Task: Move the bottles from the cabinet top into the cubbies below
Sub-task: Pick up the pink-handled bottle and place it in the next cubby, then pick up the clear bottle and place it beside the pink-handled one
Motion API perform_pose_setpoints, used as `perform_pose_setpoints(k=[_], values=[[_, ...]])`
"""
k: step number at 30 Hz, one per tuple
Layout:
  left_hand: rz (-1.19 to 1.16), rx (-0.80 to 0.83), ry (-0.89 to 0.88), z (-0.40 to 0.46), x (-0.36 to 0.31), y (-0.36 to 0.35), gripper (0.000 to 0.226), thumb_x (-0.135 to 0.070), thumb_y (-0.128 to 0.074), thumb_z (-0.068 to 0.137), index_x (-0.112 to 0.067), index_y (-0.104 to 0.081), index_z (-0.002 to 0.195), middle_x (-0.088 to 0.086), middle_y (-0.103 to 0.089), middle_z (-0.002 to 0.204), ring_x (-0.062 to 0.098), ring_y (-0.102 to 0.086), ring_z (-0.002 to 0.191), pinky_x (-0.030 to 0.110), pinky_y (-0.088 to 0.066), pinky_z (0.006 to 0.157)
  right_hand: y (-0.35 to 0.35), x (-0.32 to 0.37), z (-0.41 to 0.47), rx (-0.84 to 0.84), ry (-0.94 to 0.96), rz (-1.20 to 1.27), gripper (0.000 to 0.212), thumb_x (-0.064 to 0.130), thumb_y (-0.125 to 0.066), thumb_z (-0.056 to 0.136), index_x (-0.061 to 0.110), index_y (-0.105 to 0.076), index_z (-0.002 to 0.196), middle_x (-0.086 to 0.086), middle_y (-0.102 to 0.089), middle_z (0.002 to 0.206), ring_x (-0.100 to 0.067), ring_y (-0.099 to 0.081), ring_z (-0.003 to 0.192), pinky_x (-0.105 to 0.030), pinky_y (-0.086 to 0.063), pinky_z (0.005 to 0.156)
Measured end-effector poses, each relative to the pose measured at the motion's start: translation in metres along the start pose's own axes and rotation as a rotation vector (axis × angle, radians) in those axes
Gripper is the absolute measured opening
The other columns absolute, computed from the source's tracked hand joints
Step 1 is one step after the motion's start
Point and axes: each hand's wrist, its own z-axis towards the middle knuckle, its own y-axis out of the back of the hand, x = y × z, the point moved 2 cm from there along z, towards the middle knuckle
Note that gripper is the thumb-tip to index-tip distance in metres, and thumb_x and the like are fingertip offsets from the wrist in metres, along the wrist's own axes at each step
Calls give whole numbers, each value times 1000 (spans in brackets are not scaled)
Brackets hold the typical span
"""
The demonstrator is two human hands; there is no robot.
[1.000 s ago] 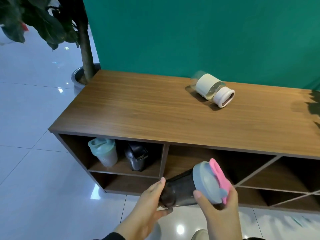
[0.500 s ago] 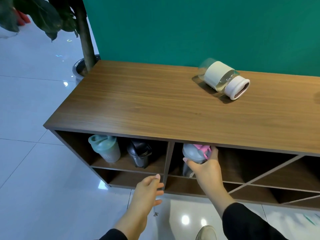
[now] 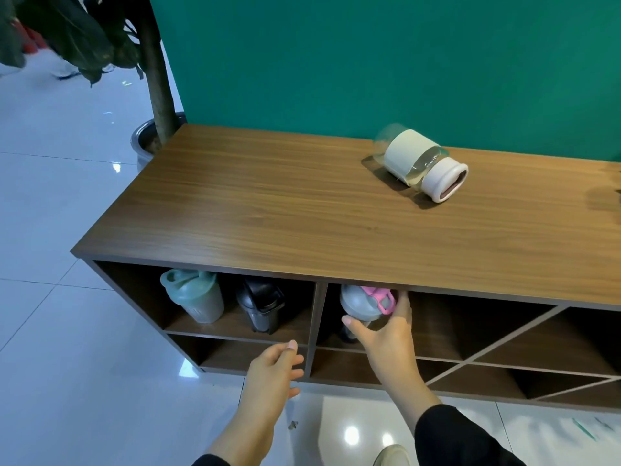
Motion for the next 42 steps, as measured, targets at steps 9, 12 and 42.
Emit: perform_pose_setpoints(k=[9, 12, 42], values=[[-50, -2, -26, 0, -6, 3, 11, -32, -58, 99, -24, -64, 94, 3, -73, 98, 19, -70, 89, 36, -56, 70, 72, 75, -85, -3, 385, 63, 11, 33, -65, 88, 32, -66, 77, 7, -61, 76, -12, -61, 79, -13, -44, 65], [-58, 0, -28, 1, -3, 1, 12, -30, -57, 100, -21, -65, 101, 4, -72, 98, 21, -69, 90, 35, -56, 68, 97, 118, -29, -213, 520, 93, 17, 36, -64, 89, 22, -62, 98, 4, -62, 98, -7, -59, 93, -13, -44, 79], [-443, 425, -14, -94, -26, -40, 66, -63, -41, 69, -23, -66, 116, 14, -77, 102, 40, -72, 90, 53, -60, 55, 160, 91, -106, -15, 567, 98, 76, 47, -84, 59, 34, -57, 129, 2, -61, 112, -13, -61, 105, -31, -48, 94]])
